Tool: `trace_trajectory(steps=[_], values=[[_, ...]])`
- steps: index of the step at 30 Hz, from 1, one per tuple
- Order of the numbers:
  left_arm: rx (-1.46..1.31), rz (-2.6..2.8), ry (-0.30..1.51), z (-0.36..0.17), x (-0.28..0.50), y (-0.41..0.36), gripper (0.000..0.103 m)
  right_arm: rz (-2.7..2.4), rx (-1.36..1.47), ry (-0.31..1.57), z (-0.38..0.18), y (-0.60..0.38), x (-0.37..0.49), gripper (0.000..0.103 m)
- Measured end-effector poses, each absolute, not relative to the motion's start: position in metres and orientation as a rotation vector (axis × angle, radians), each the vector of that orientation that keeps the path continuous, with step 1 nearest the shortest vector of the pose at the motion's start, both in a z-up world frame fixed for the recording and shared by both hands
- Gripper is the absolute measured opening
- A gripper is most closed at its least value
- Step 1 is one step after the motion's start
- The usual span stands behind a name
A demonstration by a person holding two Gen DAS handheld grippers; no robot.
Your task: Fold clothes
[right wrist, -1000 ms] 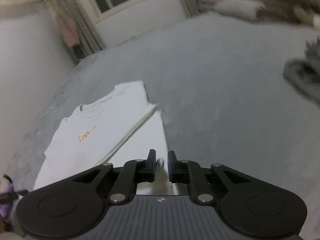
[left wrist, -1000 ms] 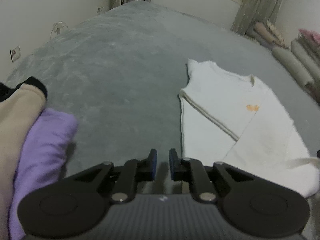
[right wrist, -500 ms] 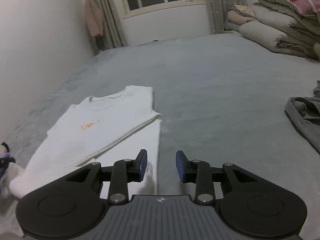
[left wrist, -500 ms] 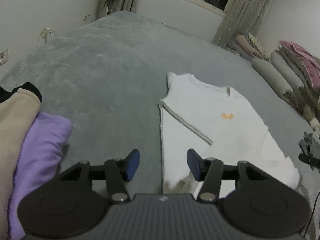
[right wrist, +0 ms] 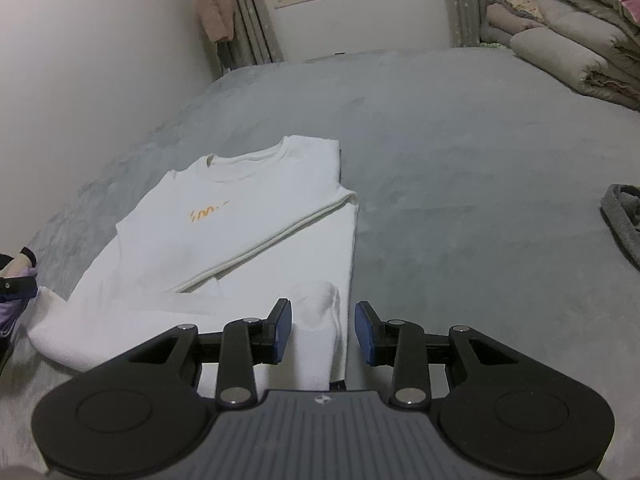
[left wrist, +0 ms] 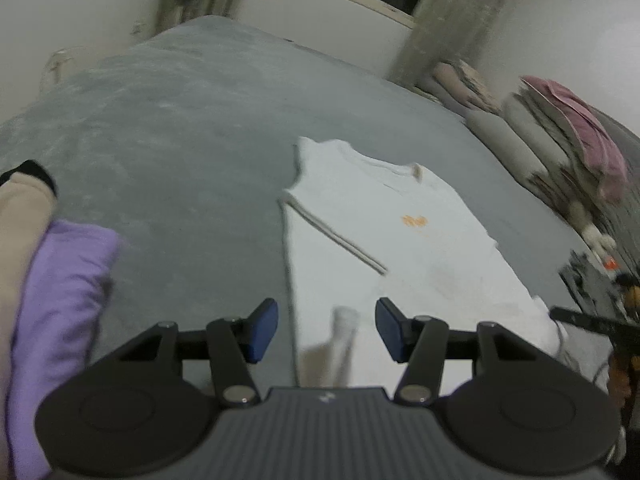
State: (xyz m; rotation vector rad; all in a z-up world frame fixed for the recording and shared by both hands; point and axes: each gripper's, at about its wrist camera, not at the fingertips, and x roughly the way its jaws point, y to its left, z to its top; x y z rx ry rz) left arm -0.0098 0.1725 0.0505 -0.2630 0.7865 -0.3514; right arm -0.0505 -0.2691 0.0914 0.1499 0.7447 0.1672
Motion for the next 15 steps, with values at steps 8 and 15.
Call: trace_trajectory(steps=[8, 15], values=[[-0.103, -0.419, 0.833, 0.037, -0.017, 0.142, 0.034, 0.196, 0.162, 0.779, 0.087, -0.263, -0.051, 0.034], [-0.027, -0.389, 0.823, 0.032, -0.021, 0.131, 0.021, 0.330, 0.154, 0.702, 0.098, -0.261, -0.066, 0.034]])
